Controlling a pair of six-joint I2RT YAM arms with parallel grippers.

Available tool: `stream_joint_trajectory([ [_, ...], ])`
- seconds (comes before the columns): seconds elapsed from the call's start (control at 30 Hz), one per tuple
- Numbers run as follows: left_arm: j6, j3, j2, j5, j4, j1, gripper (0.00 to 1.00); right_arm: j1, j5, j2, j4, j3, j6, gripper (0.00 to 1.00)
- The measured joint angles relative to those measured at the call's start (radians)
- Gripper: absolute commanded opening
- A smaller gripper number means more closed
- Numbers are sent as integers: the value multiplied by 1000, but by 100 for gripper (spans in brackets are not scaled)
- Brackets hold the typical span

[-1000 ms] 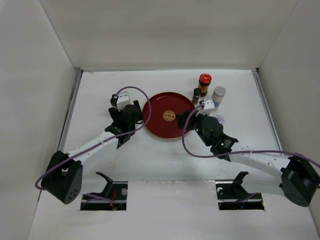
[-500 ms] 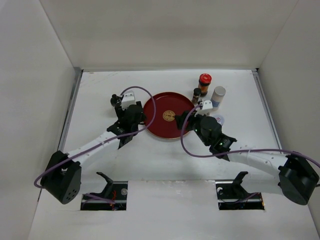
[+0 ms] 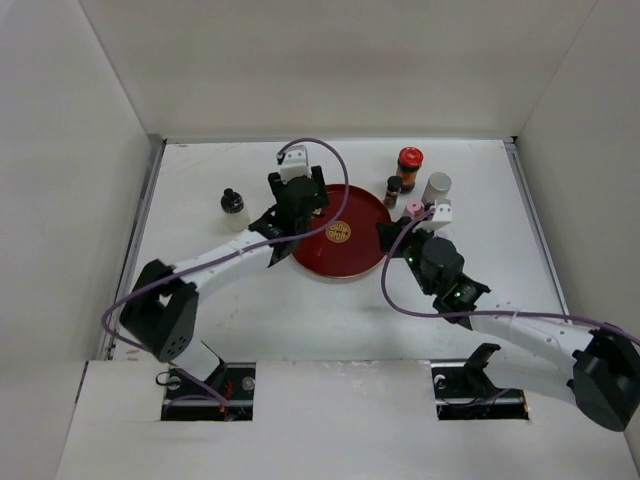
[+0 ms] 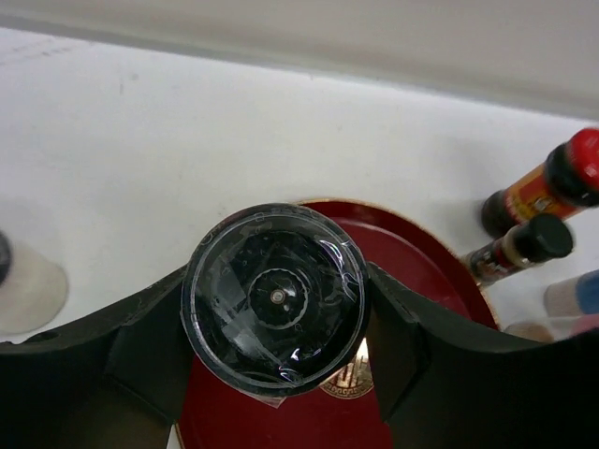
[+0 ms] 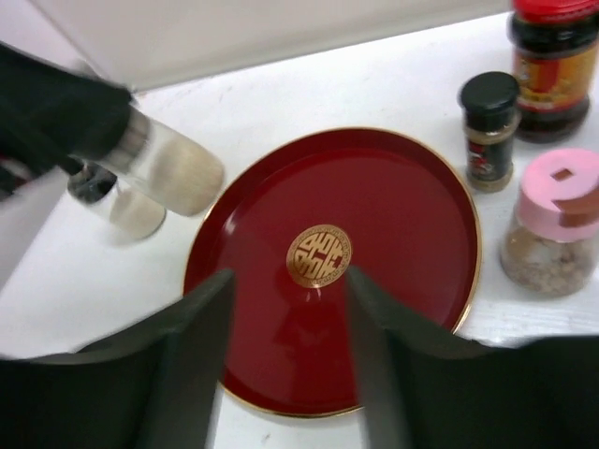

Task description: Organize the condiment bottles

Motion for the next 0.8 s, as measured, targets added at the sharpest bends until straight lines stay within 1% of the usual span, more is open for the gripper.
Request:
stream_joint_trajectory([
  [0.03,2,11,45,11,11,5,32,-9,6,-11,3,-8,7,33],
  [0.07,4,21,88,23,19,8,32,-18,10,-19,8,-16,19,28],
  [0.13,10,35,159,44,26,17,32,-31,16,-29,9,-20,32,27],
  [0.17,13,42,191,54,28,22,32,-35,19,-30,10,-21,39,29],
  [0.23,18,55,239,70,31,29,32,-36,21,-29,9,-21,44,36],
  [0.27,23,62,259,75,35,33,32,-36,20,-28,10,-21,48,39],
  [0.37,32,76,294,84,53,39,32,-36,20,-22,11,-21,50,47],
  [0.43,38,82,305,87,72,44,35,-36,20,-14,11,-21,51,51],
  [0.5,42,85,312,89,90,46,40,-36,20,-10,11,-21,52,55],
  [0.6,46,87,327,90,119,52,51,-36,20,-10,12,-21,52,58],
  [0.67,47,87,339,90,127,52,61,-36,20,-10,12,-21,52,59],
  [0.77,49,86,349,90,138,52,80,-36,20,-10,12,-21,52,62],
  [0.8,50,86,349,88,147,52,84,-36,20,-10,12,-21,52,62],
])
